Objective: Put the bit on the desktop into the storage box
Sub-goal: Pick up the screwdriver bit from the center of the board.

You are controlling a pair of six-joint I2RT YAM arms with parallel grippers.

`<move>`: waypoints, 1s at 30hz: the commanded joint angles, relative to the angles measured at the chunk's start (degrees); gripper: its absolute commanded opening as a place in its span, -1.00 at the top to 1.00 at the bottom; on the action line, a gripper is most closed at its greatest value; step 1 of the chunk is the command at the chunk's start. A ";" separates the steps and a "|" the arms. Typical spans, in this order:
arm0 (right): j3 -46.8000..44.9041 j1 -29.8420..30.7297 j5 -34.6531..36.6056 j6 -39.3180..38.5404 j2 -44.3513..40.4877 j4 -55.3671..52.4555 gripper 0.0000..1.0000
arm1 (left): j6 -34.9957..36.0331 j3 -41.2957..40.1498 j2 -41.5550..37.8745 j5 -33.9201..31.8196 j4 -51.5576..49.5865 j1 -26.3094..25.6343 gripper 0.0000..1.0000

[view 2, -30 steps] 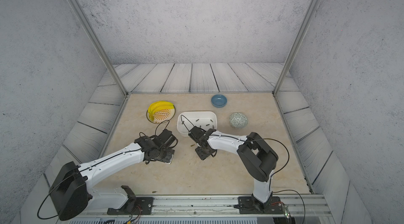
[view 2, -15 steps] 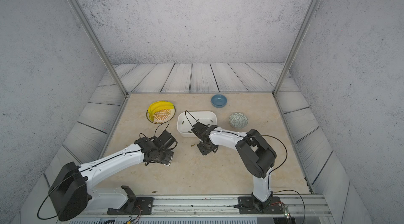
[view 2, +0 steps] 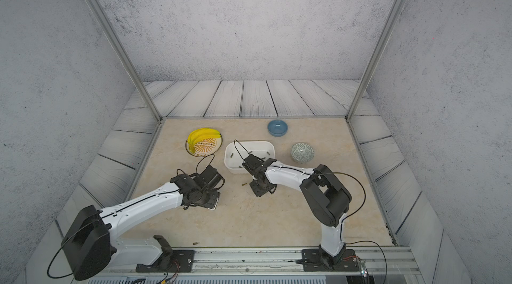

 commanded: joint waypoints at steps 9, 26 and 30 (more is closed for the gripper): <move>-0.07 1.83 -1.23 1.09 0.36 -0.45 0.28 | -0.36 -0.33 -0.87 -0.18 -0.92 0.35 -0.36; 0.32 1.75 -0.89 1.62 4.19 -0.87 0.38 | -0.41 -0.42 -1.13 -0.17 -1.07 0.44 -0.36; 1.56 1.75 -0.22 1.79 6.21 -3.01 0.41 | -0.40 -0.43 -1.31 -0.18 -1.07 0.44 -0.36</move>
